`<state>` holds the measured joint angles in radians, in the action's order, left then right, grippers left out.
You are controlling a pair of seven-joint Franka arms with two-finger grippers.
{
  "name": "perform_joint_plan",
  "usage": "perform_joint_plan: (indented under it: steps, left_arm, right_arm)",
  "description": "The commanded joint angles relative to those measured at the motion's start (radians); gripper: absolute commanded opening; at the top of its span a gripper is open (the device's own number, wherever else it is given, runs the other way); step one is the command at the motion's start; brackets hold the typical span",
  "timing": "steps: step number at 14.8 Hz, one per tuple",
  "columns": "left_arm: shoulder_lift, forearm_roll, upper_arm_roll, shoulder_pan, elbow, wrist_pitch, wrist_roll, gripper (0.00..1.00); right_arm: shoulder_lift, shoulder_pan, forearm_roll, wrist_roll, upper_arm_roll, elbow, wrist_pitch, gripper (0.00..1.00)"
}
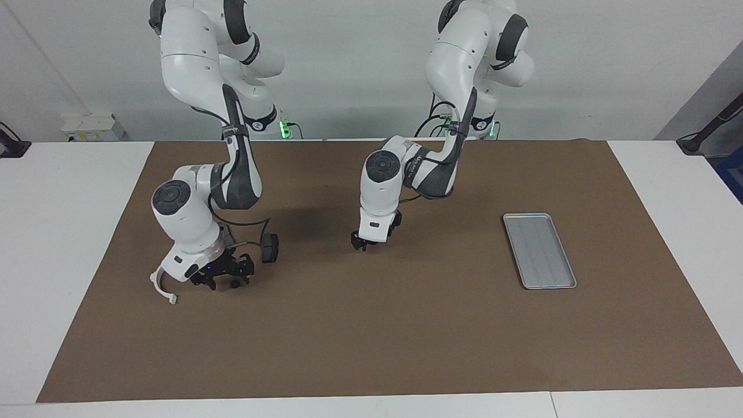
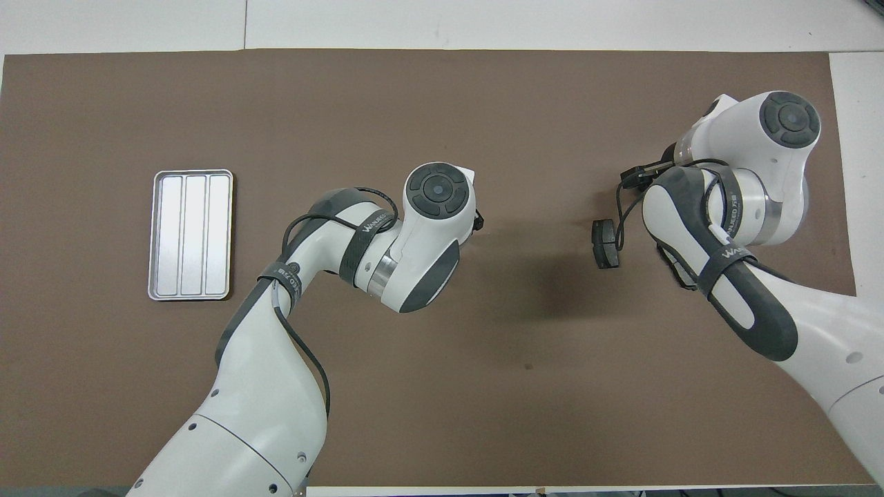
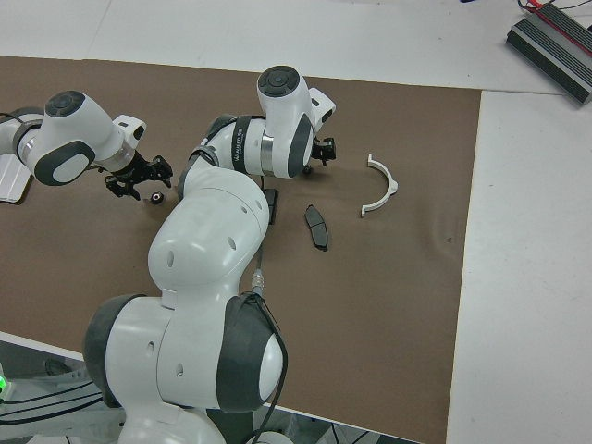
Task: Pick bearing gear from pile to tray
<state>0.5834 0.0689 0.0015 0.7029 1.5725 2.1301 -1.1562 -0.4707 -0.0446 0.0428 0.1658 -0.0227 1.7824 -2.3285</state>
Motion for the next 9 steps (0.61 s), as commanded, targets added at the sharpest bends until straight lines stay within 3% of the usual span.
perform_joint_plan:
  steps: [1,4,6,8,9]
  left_arm:
    - [-0.013,0.019,0.015,0.023,0.044,0.047,-0.019,0.85]
    - [-0.013,0.018,0.015,0.024,0.046,0.048,-0.019,0.82]
    - [-0.013,0.020,0.015,0.024,0.044,0.047,-0.019,0.77]
    - [-0.014,0.018,0.015,0.024,0.046,0.045,-0.019,0.72]
    - [-0.014,0.018,0.015,0.024,0.044,0.045,-0.019,0.69]
  right_arm:
    - [-0.013,0.002,0.014,0.017,0.009,0.011,-0.040,0.85]
    - [-0.016,0.000,0.015,0.015,0.009,0.020,-0.043,0.84]
    - [-0.016,-0.001,0.015,0.017,0.009,0.025,-0.048,0.78]
    - [-0.016,-0.001,0.015,0.020,0.009,0.032,-0.049,0.68]
    - [-0.016,-0.001,0.014,0.021,0.009,0.035,-0.049,0.56]
